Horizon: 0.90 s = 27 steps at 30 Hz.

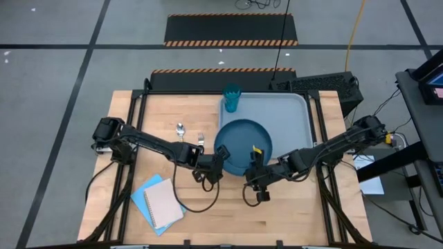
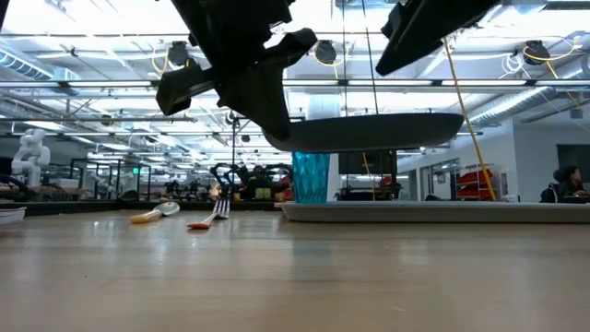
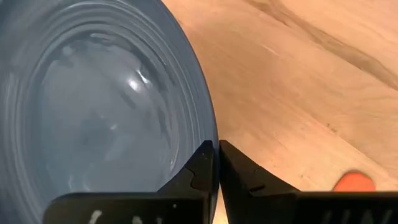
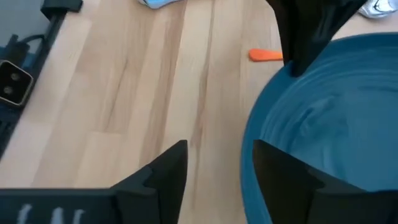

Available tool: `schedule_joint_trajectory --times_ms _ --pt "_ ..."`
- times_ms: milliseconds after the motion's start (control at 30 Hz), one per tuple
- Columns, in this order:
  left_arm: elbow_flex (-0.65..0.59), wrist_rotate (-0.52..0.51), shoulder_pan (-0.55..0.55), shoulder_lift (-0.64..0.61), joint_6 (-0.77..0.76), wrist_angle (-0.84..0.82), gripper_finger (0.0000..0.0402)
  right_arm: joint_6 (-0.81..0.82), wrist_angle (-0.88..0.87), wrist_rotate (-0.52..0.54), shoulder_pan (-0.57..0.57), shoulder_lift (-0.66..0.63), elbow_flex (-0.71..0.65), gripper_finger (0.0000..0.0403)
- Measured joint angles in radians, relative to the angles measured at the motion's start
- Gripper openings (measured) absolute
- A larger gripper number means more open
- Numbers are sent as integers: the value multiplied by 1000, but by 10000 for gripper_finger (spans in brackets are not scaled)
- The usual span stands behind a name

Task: Pick and place plate/cup/fork/spoon on tray
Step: Put the blue plate on the gray tray

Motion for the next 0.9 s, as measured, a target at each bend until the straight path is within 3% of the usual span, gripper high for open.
schedule_joint_trajectory --times_ms 233,467,667,900 --pt "0 25 20 1 -14 -2 13 -45 42 16 -5 0 -65 211" --pt "0 54 27 1 -13 7 8 -86 55 18 -41 0 -114 193" --pt "0 58 27 1 -8 8 12 -139 63 13 -72 0 -148 150" --pt "0 57 32 1 -16 7 14 -197 53 10 -82 0 -154 61"
